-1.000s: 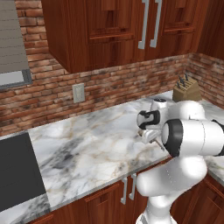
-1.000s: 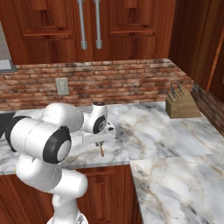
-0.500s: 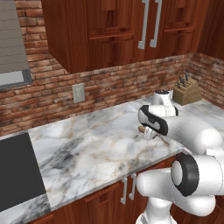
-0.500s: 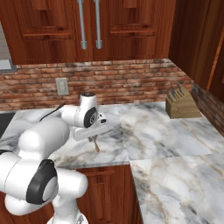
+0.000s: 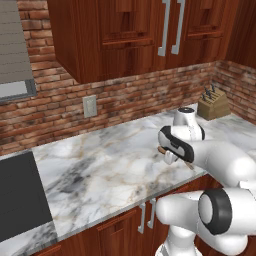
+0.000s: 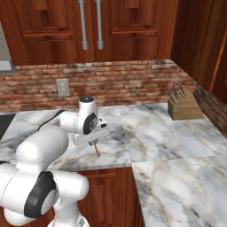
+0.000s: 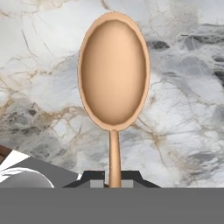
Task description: Take the fork and place it on the left side of the plate. Then take the spoon and place it on the right side of the plate. Make sure they're directly next to the plate.
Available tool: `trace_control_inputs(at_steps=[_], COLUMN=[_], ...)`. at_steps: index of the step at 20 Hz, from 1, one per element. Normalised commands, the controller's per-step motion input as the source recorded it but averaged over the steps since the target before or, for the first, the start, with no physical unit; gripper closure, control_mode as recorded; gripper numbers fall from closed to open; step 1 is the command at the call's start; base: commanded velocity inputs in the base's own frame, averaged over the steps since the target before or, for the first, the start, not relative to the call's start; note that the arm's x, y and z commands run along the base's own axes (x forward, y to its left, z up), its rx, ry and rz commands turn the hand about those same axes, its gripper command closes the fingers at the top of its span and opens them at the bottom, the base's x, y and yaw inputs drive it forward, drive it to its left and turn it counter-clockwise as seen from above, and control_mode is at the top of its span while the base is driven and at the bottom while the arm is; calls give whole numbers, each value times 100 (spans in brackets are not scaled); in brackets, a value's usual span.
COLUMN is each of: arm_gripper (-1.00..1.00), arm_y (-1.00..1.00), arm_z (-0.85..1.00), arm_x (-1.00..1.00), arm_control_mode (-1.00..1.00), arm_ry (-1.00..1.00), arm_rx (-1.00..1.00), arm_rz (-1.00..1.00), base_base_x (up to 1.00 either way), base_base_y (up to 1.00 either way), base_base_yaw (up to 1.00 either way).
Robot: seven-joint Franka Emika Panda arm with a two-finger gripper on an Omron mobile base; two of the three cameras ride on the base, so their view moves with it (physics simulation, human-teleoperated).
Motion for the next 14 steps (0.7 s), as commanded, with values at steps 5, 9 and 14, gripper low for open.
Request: trace_control_inputs(at_steps=[5, 9, 14], arm_gripper=[100, 100, 100], arm_y=[0, 0, 0], arm_z=[0, 0, 0], arm_x=[0, 0, 0], arm_control_mode=[100, 100, 100], arm_ry=[0, 0, 0], arm_rx=[0, 0, 0], arm_rz=[0, 0, 0], base_base_x=[0, 0, -32], base_base_y=[0, 0, 2], base_base_yaw=[0, 0, 0])
